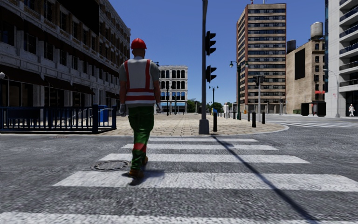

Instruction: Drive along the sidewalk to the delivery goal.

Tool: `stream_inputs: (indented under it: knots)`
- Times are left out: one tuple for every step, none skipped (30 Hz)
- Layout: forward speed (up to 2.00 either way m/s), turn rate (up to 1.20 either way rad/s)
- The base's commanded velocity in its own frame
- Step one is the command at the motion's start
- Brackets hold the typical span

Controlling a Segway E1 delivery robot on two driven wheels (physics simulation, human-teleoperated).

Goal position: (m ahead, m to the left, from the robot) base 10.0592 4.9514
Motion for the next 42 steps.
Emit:
stream_inputs:
  knots:
    - [1.12,0.0]
    - [1.12,0.0]
    - [1.12,0.0]
    - [1.12,0.0]
    - [1.12,0.0]
    - [1.12,0.0]
    - [1.12,0.0]
    - [1.12,0.0]
    - [1.12,0.0]
    - [1.12,0.0]
    - [1.12,0.0]
    - [1.12,0.0]
    - [1.12,0.0]
    - [1.12,0.0]
    - [1.12,0.0]
    - [1.12,0.0]
    - [1.12,0.0]
    - [1.12,0.0]
    - [1.12,0.0]
    - [1.12,0.0]
    - [1.12,0.0]
    - [1.12,0.0]
    - [1.12,0.0]
    - [1.12,0.0]
    - [1.12,0.0]
    - [1.12,0.0]
    - [1.12,0.0]
    - [1.12,0.0]
    - [1.12,0.0]
    - [1.12,0.0]
    - [1.12,0.0]
    - [1.12,0.0]
    - [1.12,0.0]
    - [1.12,0.0]
    - [1.12,0.0]
    - [1.12,0.0]
    - [1.11,0.0]
    - [1.11,0.0]
    - [1.07,0.0]
    - [1.04,0.0]
    - [1.03,0.0]
    - [1.03,0.0]
